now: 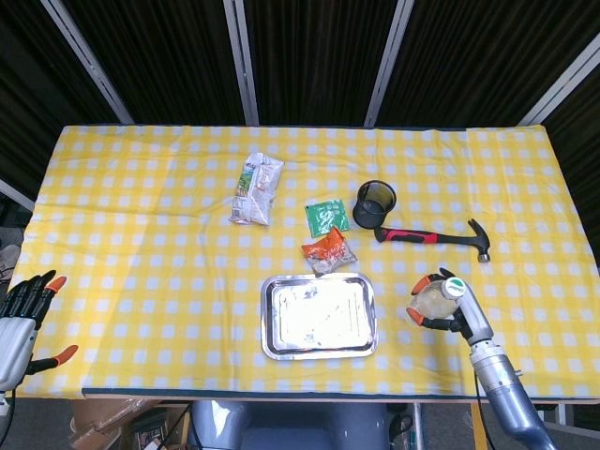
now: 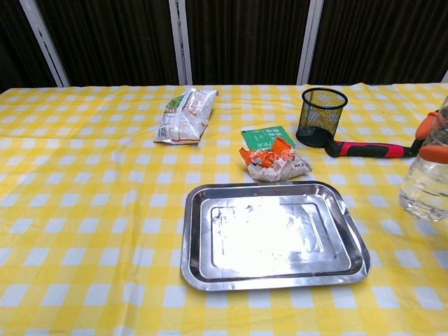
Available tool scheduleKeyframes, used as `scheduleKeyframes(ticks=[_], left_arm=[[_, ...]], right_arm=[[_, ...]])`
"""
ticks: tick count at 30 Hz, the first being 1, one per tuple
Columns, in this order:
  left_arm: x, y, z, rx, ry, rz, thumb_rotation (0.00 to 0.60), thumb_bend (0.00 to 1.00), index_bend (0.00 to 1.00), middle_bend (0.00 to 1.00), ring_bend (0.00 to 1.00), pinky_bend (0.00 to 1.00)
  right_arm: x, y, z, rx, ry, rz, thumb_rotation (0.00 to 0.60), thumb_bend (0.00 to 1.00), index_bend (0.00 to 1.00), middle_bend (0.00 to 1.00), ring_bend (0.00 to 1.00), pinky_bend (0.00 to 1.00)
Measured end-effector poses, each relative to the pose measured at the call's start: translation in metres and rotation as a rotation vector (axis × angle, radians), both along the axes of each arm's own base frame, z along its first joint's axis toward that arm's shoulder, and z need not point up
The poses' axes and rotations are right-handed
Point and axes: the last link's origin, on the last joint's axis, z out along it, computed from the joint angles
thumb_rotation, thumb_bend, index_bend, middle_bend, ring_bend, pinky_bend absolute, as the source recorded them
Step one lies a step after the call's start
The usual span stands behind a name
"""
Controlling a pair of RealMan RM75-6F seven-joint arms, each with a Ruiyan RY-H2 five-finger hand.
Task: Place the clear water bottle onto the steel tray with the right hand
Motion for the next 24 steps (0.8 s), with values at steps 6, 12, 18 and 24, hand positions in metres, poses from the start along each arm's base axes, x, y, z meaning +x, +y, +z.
scheduleKeyframes(ticks=[6,12,18,24], left_arm=[[-0.001,0.001,0.001,-0.003,-0.005,0.0,0.6,0.18,0.04,0.0,0.0,0.0],[-0.002,0.002,0.002,-0.005,-0.011,0.0,0.6,0.18,0.04,0.0,0.0,0.0],[-0.002,0.002,0.004,-0.004,-0.017,0.0,0.6,0.18,0.04,0.0,0.0,0.0],[-0.003,0.003,0.006,-0.005,-0.024,0.001,0.6,0.18,0.04,0.0,0.0,0.0]], right_arm=[[0.033,-0.002,-0.026,0.035,-0.025,0.064,0.6,1.0,1.0,0.82,0.42,0.0],[0.072,-0.003,-0.052,0.056,-0.032,0.12,0.6,1.0,1.0,0.82,0.42,0.0],[0.11,-0.004,-0.079,0.081,-0.035,0.152,0.6,1.0,1.0,0.82,0.42,0.0],[0.128,-0.005,-0.105,0.096,-0.041,0.128,0.6,1.0,1.0,0.82,0.42,0.0]])
